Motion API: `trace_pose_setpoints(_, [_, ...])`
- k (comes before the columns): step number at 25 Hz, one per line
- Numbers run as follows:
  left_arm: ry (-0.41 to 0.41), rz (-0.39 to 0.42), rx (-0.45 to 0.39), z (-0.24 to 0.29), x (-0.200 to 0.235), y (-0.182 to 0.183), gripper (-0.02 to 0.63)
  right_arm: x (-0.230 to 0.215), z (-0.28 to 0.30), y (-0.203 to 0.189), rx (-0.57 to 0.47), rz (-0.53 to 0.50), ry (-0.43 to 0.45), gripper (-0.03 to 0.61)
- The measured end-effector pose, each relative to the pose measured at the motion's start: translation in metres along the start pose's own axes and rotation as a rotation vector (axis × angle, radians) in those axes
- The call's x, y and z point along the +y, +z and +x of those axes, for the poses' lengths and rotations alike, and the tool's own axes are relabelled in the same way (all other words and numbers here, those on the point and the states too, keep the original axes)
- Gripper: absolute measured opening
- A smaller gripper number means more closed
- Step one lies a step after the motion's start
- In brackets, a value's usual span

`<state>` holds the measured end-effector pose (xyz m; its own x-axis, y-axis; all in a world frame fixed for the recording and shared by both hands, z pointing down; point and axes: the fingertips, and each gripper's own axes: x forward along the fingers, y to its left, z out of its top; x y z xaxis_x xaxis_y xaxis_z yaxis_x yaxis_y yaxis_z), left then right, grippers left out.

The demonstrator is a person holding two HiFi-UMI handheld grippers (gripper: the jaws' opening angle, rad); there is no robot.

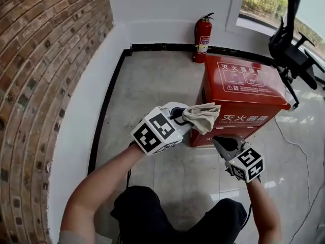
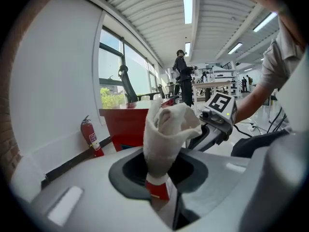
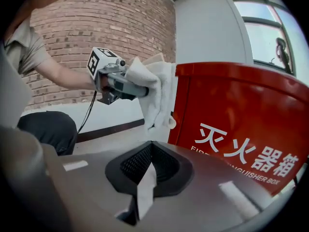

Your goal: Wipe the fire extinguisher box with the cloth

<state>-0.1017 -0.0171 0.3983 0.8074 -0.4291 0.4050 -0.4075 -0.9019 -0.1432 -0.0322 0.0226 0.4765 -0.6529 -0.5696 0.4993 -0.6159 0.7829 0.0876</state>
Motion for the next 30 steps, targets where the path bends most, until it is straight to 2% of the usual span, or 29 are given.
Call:
trace_pose_setpoints(5, [-0.085, 0.005, -0.062, 0.018, 0.043, 0.009, 0.080, -0.002, 0.012, 0.001, 0.139, 0.003, -0.090, 0.025])
trace_pose_setpoints(9, [-0.104, 0.070, -0.093, 0.034, 0.064, 0.023, 0.080, -0.010, 0.017, 0.008, 0.184, 0.037, -0.166, 0.025])
trace_pose_setpoints(14, [-0.156, 0.110, -0.094, 0.046, 0.083, 0.024, 0.080, -0.010, 0.026, 0.020, 0.252, 0.019, -0.204, 0.025])
trace_pose_setpoints(16, [-0.155, 0.083, -0.103, 0.052, 0.098, 0.021, 0.080, -0.011, 0.023, 0.024, 0.298, -0.007, -0.200, 0.026])
trace_pose_setpoints(18, [-0.150, 0.015, -0.122, 0.058, 0.115, 0.021, 0.078, -0.012, 0.018, 0.029, 0.335, -0.037, -0.187, 0.025])
trace_pose_setpoints(24, [-0.079, -0.104, -0.121, 0.078, 0.159, 0.018, 0.080, -0.007, 0.028, 0.027, 0.322, -0.058, -0.133, 0.025])
trace_pose_setpoints(28, [0.081, -0.132, -0.100, 0.087, 0.193, 0.008, 0.077, 0.000, 0.056, 0.016, 0.279, -0.037, -0.055, 0.025])
trace_pose_setpoints(30, [0.120, -0.153, -0.090, 0.092, 0.202, -0.002, 0.077, 0.008, 0.069, 0.010, 0.267, -0.043, -0.008, 0.025])
